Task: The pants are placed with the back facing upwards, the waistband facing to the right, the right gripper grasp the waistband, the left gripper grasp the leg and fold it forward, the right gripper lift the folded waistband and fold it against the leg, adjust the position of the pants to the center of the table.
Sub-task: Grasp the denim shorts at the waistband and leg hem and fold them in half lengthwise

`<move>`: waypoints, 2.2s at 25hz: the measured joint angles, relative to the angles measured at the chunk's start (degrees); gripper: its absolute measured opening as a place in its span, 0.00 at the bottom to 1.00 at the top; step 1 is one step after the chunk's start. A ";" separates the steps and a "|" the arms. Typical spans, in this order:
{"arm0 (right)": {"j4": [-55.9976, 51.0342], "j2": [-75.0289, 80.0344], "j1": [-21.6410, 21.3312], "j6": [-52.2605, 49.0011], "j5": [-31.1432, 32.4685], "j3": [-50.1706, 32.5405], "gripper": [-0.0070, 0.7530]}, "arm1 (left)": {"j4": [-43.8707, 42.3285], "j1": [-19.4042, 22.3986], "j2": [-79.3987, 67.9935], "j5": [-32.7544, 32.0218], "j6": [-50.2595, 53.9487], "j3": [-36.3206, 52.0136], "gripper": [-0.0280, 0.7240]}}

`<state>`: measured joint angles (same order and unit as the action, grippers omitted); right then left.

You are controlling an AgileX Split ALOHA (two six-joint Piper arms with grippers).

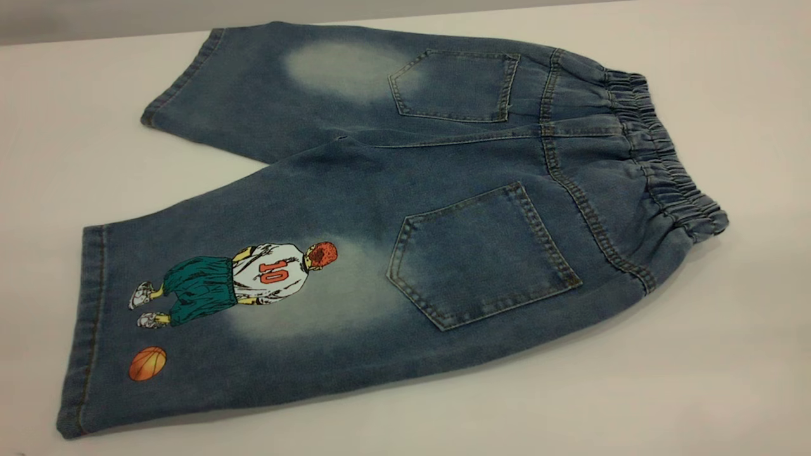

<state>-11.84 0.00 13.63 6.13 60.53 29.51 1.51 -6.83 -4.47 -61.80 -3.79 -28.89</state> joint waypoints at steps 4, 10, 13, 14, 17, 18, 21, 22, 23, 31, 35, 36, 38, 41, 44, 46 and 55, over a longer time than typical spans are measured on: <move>0.00 0.00 0.00 0.00 0.00 0.00 0.39 | 0.00 0.00 0.00 0.00 0.00 0.00 0.55; 0.00 0.00 0.00 0.00 0.00 0.00 0.39 | 0.00 0.00 0.00 0.00 0.00 0.00 0.55; 0.00 0.00 0.00 0.00 0.00 0.00 0.39 | 0.00 0.00 0.00 0.00 0.00 0.00 0.55; 0.00 0.00 0.00 0.00 0.00 0.00 0.39 | 0.00 0.00 0.00 0.00 0.00 0.00 0.55; 0.00 0.00 0.00 0.00 0.00 0.00 0.39 | 0.00 0.00 0.00 0.00 0.00 0.00 0.55; 0.00 0.00 0.00 0.00 0.00 0.00 0.39 | 0.00 0.00 0.00 0.00 0.00 0.00 0.55; 0.00 0.00 0.00 0.00 0.00 0.00 0.39 | 0.00 0.00 0.00 0.00 0.00 0.00 0.55; 0.00 0.00 0.00 0.00 0.00 0.00 0.39 | 0.00 0.00 0.00 0.00 0.00 0.00 0.55; 0.00 0.00 0.00 0.00 0.00 0.00 0.39 | 0.00 0.00 0.00 0.00 0.00 0.00 0.55; 0.00 0.00 0.00 0.00 0.00 0.00 0.39 | 0.00 0.00 0.00 0.00 -0.08 0.00 0.55; -0.09 0.00 0.00 0.00 0.00 0.00 0.39 | 0.00 0.00 0.00 0.00 -0.02 0.00 0.55; -0.29 0.00 0.00 0.00 0.00 -0.05 0.39 | 0.00 0.00 0.00 0.00 -0.02 0.00 0.55; -1.61 0.00 0.00 0.00 -0.10 -0.05 0.39 | 0.11 0.00 0.00 0.00 -0.02 0.00 0.55; -3.45 0.00 0.00 0.00 -0.54 -0.05 0.39 | 0.11 0.00 0.00 0.00 -0.02 0.00 0.55; -5.59 0.00 0.00 0.00 -0.49 -0.05 0.39 | 0.11 0.00 0.00 0.00 -0.02 0.00 0.55; -5.93 0.00 0.00 0.00 -0.56 -0.05 0.39 | 0.11 0.00 0.00 0.00 -0.02 0.00 0.55; -6.88 0.00 0.00 0.00 -6.12 0.15 0.39 | 0.38 0.00 0.00 1.58 1.66 -1.39 0.55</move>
<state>-18.72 0.00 13.63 6.13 54.41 29.65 1.89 -6.83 -4.47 -60.22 -2.13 -30.28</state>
